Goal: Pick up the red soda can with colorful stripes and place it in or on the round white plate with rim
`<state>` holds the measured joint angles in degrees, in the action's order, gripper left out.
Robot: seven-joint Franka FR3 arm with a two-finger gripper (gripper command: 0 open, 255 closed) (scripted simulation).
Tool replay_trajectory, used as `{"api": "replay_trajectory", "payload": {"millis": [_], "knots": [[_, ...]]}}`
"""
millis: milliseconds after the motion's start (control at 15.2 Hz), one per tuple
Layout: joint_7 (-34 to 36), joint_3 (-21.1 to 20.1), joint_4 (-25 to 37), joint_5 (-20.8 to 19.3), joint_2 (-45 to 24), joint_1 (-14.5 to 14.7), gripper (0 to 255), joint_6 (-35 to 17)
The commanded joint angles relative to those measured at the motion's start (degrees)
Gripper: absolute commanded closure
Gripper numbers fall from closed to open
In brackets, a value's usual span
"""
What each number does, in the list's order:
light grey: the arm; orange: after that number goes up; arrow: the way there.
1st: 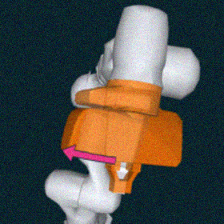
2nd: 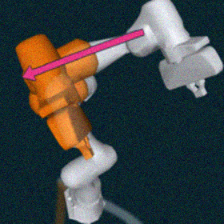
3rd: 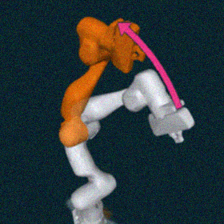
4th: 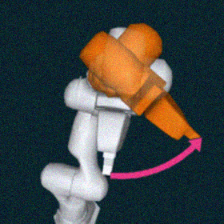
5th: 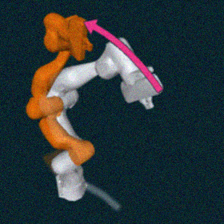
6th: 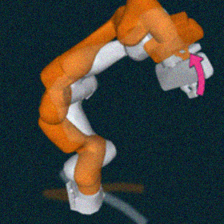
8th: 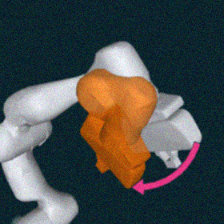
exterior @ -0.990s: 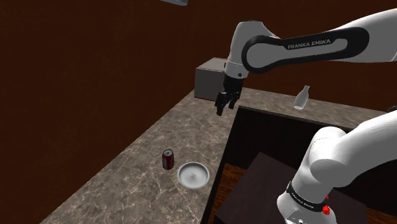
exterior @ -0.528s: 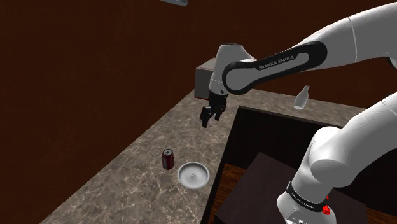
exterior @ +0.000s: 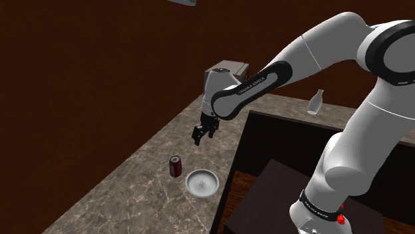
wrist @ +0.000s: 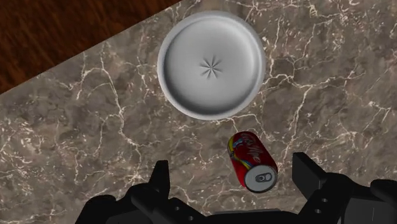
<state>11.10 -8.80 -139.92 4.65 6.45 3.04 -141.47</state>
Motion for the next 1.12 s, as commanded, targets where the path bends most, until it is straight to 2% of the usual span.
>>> {"api": "replay_trajectory", "payload": {"millis": [0, 396, 792, 1056], "knots": [[1.13, -0.55, 1.45, -0.60, -4.46, 0.21, 0, -3.41], [4.67, -0.72, 8.60, -3.84, -18.42, 1.31, 0, -11.04], [7.61, 0.60, 18.25, -6.63, -31.83, 3.69, 0, -15.64], [7.99, 1.11, 19.41, -7.15, -34.91, 4.22, 0, -17.55]]}}
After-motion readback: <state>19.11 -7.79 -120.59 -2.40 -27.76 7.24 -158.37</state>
